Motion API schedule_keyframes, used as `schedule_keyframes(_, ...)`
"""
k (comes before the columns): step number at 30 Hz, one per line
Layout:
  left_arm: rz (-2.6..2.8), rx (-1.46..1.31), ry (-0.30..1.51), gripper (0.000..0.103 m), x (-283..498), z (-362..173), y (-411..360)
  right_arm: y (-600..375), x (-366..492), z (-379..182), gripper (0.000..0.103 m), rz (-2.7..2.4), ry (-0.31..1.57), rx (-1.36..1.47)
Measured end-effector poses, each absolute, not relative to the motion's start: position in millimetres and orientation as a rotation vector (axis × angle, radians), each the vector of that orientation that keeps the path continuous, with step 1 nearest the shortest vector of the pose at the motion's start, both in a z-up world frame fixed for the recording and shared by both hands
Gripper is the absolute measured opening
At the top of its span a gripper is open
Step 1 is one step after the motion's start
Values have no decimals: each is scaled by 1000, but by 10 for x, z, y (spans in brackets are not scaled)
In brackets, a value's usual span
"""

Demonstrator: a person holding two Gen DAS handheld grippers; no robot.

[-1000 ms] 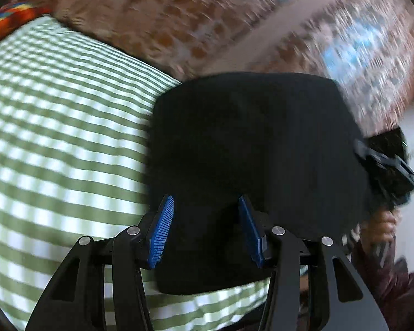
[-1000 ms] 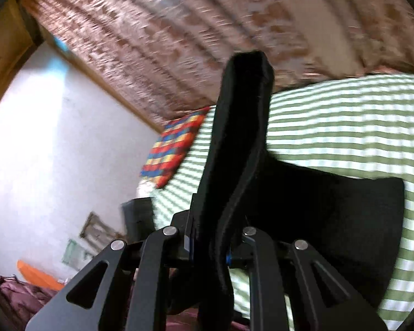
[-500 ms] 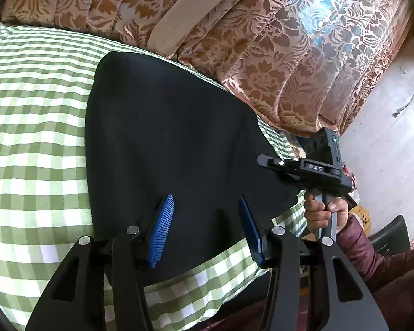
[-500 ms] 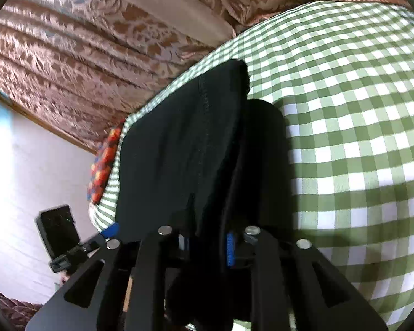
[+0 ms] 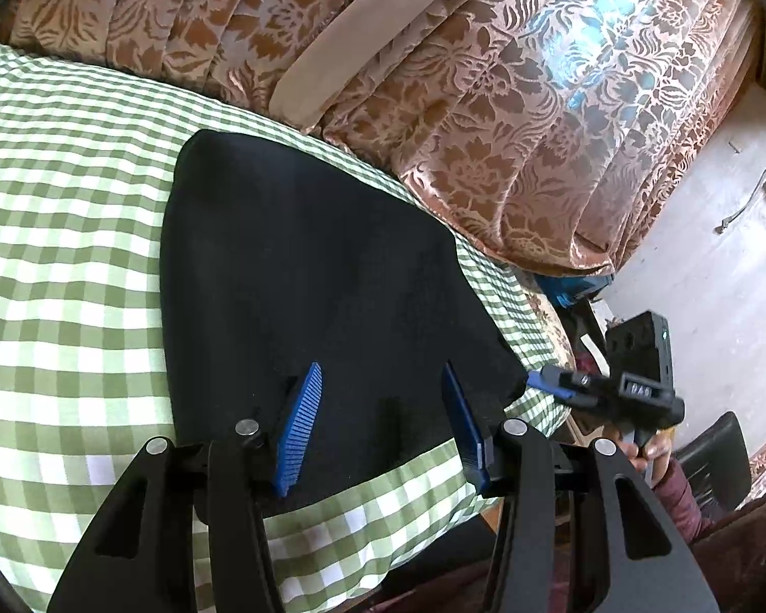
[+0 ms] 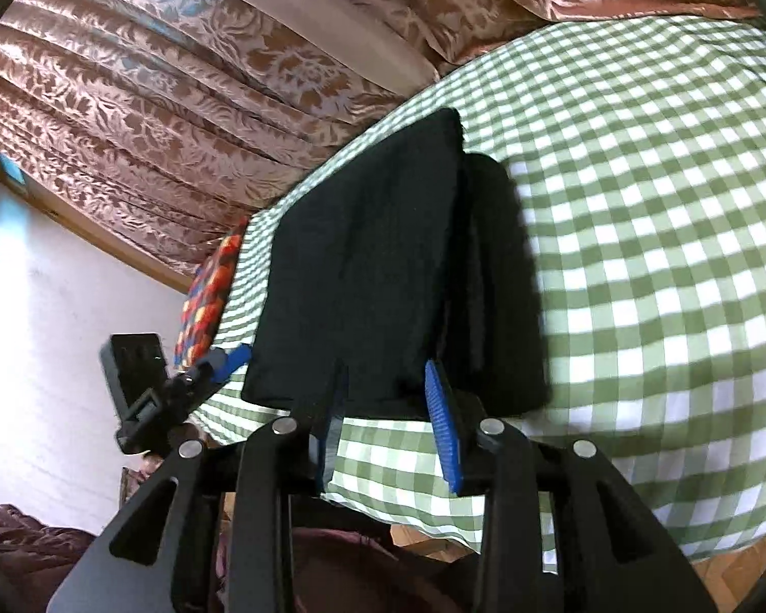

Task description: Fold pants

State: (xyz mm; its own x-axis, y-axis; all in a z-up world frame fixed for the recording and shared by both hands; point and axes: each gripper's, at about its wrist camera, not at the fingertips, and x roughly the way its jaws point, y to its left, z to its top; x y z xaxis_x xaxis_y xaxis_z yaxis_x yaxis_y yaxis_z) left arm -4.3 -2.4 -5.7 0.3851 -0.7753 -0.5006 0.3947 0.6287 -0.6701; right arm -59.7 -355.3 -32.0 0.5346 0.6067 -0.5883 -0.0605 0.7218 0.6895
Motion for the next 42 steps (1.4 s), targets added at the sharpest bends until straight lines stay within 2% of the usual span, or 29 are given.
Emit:
schedule_keyframes(2,-779,-484,894,47,-50,-59,-6,-3551,-560,-382,31,412,936,696)
schedule_keyframes(5,-775,-477,887,48,-71,-47,15,-3560,-504,-424,22,387,954,672)
schedule_keyframes(6,-774,-476,884,48,-79,-41,24,-3560,-496,-429,12,380,958,663)
schedule_keyframes(8,-769,-476,874,47,-86,-21,55,-3533,-497,-396,6,342,965,608)
schedule_keyframes(14,-797,-455,854,48,-138,66,94,-3415,-650,-192,4,326,938,448)
schedule_keyframes(23,-761,-386,956,48,-165,-255,-65,-3418,-561,-745,4,232,1034,403)
schedule_keyframes(27,-740,-374,943,47,-154,-180,-59,-3402,-562,-643,6,253,1032,378)
schedule_keyframes(29,-722,-365,918,47,-150,-108,-44,-3397,-559,-554,11,270,1024,378)
schedule_keyframes(32,-681,-334,881,48,-128,-9,-50,-3435,-566,-303,25,261,960,375)
schedule_keyframes(35,-591,-238,858,48,-82,58,-106,-3382,-437,-77,32,270,884,377)
schedule_keyframes(37,-539,-183,858,48,-40,65,-163,-3303,-320,-29,40,282,861,380)
schedule_keyframes(42,-458,-117,869,48,5,33,-232,-3036,164,-128,41,262,878,376)
